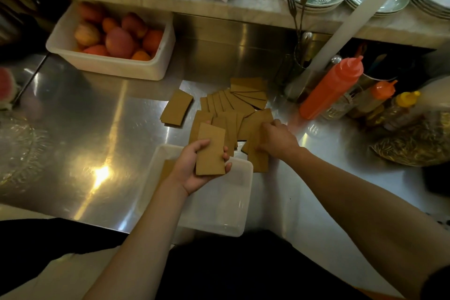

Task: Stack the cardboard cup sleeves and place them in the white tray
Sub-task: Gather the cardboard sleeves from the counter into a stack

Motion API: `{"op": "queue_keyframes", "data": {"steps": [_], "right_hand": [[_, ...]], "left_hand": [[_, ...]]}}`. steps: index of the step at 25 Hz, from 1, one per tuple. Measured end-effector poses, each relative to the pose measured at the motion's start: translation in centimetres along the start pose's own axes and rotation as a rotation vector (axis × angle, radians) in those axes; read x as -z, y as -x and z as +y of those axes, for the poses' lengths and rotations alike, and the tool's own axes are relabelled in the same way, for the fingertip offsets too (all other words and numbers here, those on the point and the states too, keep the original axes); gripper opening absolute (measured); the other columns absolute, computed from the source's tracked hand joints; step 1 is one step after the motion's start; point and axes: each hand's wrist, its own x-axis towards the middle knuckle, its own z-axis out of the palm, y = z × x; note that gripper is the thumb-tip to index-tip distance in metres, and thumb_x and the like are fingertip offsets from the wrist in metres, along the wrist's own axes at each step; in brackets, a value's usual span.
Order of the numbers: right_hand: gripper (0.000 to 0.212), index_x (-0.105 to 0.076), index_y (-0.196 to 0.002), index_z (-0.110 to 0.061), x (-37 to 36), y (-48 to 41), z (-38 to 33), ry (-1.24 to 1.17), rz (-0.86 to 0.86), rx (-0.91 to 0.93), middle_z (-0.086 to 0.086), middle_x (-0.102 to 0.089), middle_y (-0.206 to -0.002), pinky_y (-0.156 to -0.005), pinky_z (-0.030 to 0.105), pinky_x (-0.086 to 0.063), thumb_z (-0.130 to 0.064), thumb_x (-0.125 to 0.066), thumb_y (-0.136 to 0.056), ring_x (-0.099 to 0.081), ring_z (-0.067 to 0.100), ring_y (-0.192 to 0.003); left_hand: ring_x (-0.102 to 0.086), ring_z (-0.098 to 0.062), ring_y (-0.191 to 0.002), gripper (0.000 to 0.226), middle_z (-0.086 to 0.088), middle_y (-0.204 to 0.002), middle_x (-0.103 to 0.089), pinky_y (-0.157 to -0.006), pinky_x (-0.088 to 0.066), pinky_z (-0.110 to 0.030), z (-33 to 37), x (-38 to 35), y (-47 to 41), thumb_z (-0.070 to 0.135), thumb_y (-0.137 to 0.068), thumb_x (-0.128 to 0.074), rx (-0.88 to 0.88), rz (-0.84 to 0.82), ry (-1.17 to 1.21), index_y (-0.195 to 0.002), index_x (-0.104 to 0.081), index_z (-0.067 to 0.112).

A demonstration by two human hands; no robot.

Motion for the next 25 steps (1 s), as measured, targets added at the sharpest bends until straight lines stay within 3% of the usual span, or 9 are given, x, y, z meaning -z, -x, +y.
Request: {"op": "queue_keyframes", "data": {"steps": [9,15,18,21,25], "right_hand": [[0.078,-0.041,-0.133,-0.011,-1.0,-0.2,0.2,-0.055,0.004,-0.045,0.012,-0.047,-0.131,-0.094,0.043,-0.049,-0.047,-0.077,-0.073,-0.05,0.031,-0.117],[0.017,-0.06,-0.106,-0.012,2.7,0.5,1.7,-0.448,0.011,-0.009,0.007,-0.062,-0.104,-0.08,0.03,-0.048,-0.012,-0.062,-0.09,-0.058,0.019,-0.093],[0.013,-0.065,-0.104,-0.012,7.4,2.3,1.5,-0.596,0.027,0.078,0.002,-0.064,-0.098,-0.08,0.028,-0.048,-0.012,-0.058,-0.093,-0.059,0.014,-0.091],[0.014,-0.065,-0.106,-0.016,11.3,4.7,0.3,-0.748,0.077,0.16,-0.002,-0.064,-0.095,-0.07,0.02,-0.045,-0.016,-0.058,-0.094,-0.06,0.008,-0.086],[0.015,-0.066,-0.106,-0.018,11.3,6.3,-3.7,-0.883,0.01,0.197,-0.004,-0.063,-0.098,-0.071,0.024,-0.05,-0.02,-0.059,-0.093,-0.061,0.011,-0.089]], "left_hand": [[-0.058,-0.021,-0.075,0.052,-0.014,-0.093,-0.062,-0.064,-0.054,-0.036,0.8,0.5,-0.7,0.045,-0.094,-0.05,-0.043,0.062,-0.01,-0.128,-0.05,0.006],[-0.062,-0.024,-0.078,0.05,-0.016,-0.096,-0.063,-0.068,-0.053,-0.038,0.7,0.2,-1.5,0.058,-0.091,-0.047,-0.095,0.012,-0.042,-0.132,-0.053,0.03],[-0.065,-0.026,-0.081,0.063,-0.018,-0.101,-0.063,-0.069,-0.055,-0.04,0.6,0.7,-2.2,0.058,-0.085,-0.052,-0.083,0.003,-0.062,-0.139,-0.047,0.026],[-0.066,-0.026,-0.083,0.052,-0.019,-0.101,-0.065,-0.069,-0.055,-0.041,0.4,0.7,-2.6,0.056,-0.093,-0.045,-0.102,-0.025,-0.076,-0.137,-0.049,0.029],[-0.069,-0.031,-0.098,0.05,-0.014,-0.117,-0.069,-0.078,-0.057,-0.046,0.4,0.2,-2.9,0.061,-0.094,-0.038,-0.106,-0.031,-0.192,-0.133,-0.053,0.034]]}}
